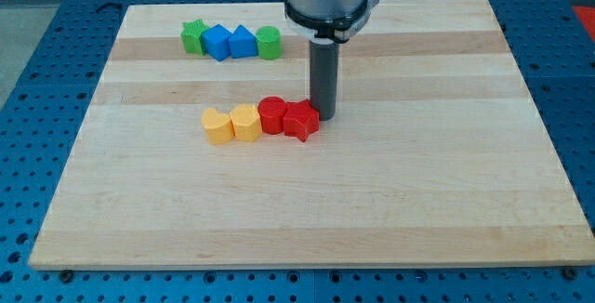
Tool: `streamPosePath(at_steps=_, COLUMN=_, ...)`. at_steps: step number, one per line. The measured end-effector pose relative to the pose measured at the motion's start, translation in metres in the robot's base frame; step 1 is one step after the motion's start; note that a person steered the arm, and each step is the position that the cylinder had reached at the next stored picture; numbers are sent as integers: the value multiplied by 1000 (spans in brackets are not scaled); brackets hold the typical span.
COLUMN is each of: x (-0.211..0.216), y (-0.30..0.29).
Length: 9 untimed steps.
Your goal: Move green circle towards center
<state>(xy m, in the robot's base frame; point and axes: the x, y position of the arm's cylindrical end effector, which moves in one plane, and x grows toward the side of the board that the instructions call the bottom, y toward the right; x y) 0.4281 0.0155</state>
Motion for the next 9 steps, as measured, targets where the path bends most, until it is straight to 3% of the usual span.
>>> streamPosePath(at_steps=1, x=-21, y=14)
streamPosePath(at_steps=7, x=-31, y=22)
streamPosePath(at_steps=9, x=-130, y=25)
